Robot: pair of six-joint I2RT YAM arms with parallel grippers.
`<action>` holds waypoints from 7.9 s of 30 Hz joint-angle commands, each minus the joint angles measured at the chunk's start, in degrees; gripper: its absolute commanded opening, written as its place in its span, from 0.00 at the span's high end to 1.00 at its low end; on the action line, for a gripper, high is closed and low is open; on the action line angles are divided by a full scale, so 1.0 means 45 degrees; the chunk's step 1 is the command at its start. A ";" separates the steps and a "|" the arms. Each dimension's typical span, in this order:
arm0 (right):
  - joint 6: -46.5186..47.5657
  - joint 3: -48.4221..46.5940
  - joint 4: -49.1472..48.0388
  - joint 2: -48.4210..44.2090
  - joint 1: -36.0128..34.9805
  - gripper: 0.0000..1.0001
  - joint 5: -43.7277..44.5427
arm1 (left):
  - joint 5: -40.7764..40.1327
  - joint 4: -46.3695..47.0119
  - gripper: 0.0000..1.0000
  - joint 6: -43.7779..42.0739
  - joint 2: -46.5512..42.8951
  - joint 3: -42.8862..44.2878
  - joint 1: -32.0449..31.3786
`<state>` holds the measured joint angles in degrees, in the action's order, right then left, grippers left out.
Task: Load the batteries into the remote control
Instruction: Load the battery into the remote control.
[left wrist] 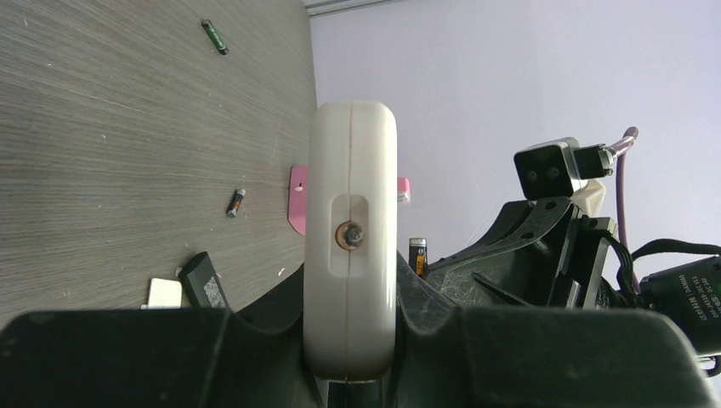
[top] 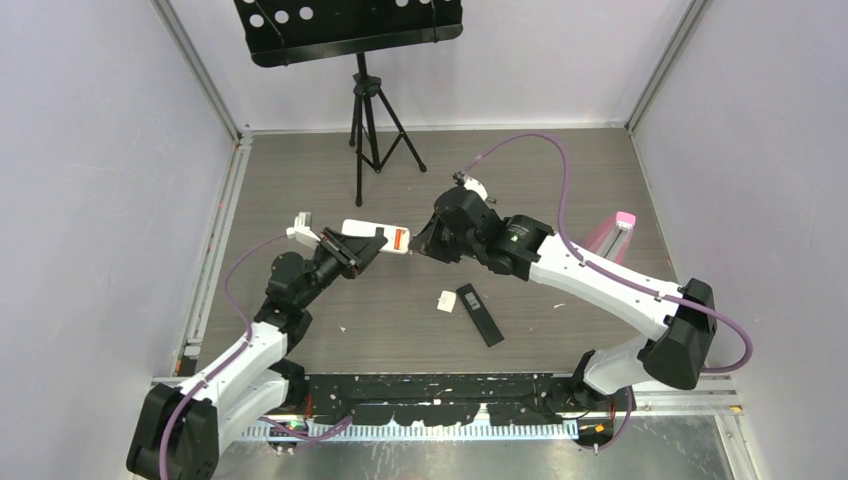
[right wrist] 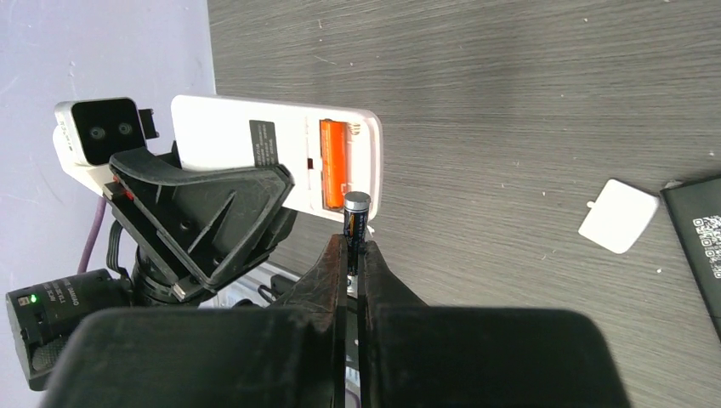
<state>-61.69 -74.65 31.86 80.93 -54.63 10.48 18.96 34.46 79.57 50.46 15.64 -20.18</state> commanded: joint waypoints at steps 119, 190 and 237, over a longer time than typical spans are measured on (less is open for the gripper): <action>0.7794 0.0957 -0.0671 -0.0325 0.2590 0.33 -1.0734 | 0.8430 0.1336 1.00 0.3168 0.3562 0.2614 0.0185; 0.4623 0.4136 -0.6965 -0.1359 0.3566 0.28 -1.4116 | 0.8798 0.1331 1.00 0.2788 0.2936 0.2324 0.0267; 0.2336 0.5404 -0.9221 -0.1005 0.4006 0.57 -1.3252 | 0.8736 -0.0177 1.00 0.1446 0.1701 0.2430 0.0644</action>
<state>-54.35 -48.75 -12.99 77.49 -36.93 -51.42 58.11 34.22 88.05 60.18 25.32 -17.91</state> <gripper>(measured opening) 0.357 0.220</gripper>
